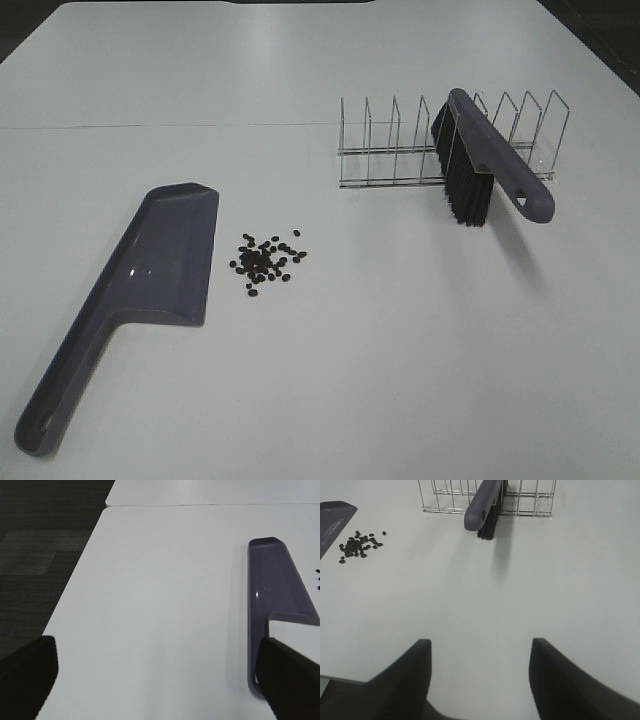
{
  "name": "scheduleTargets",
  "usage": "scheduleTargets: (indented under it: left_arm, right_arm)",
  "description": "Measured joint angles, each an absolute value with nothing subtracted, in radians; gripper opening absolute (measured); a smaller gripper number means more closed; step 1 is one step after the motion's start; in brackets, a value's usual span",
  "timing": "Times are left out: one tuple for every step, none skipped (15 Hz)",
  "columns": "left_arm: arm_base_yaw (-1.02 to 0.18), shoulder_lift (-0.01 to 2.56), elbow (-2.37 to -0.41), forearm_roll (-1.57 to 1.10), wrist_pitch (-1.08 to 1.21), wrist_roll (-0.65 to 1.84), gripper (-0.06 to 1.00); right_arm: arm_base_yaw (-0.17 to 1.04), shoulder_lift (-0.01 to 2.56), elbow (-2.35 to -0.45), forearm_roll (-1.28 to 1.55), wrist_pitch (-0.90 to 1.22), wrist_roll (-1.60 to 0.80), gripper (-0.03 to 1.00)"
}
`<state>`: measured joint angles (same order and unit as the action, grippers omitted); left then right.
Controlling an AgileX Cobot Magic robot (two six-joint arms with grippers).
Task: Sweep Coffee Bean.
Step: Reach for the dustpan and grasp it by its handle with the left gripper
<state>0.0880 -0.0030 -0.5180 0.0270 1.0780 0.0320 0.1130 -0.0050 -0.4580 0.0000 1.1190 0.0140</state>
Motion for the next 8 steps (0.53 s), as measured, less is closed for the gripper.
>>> scheduleTargets:
  left_arm:
    - [0.088, -0.003, -0.518, 0.027, 1.078, 0.032, 0.99]
    - [0.088, -0.003, -0.518, 0.027, 1.078, 0.032, 0.99]
    - [0.088, -0.003, -0.518, 0.027, 1.078, 0.032, 0.99]
    - [0.088, -0.003, -0.518, 0.027, 1.078, 0.032, 0.99]
    - [0.088, -0.003, -0.518, 0.027, 1.078, 0.032, 0.99]
    - [0.088, -0.003, -0.518, 0.027, 1.078, 0.031, 0.99]
    - [0.088, -0.003, -0.518, 0.027, 1.078, 0.031, 0.99]
    - [0.088, -0.003, -0.518, 0.027, 1.078, 0.031, 0.99]
  right_arm:
    - [0.113, -0.005, -0.458, 0.000, 1.119, 0.014, 0.53]
    - [0.113, -0.005, -0.458, 0.000, 1.119, 0.014, 0.53]
    - [0.113, -0.005, -0.458, 0.000, 1.119, 0.014, 0.53]
    - [0.113, -0.005, -0.458, 0.000, 1.119, 0.014, 0.53]
    - [0.113, -0.005, -0.458, 0.000, 1.119, 0.014, 0.53]
    - [0.113, -0.005, -0.458, 0.000, 1.119, 0.014, 0.53]
    - [0.113, -0.005, -0.458, 0.000, 1.119, 0.014, 0.53]
    - [0.113, -0.005, -0.458, 0.000, 1.119, 0.014, 0.53]
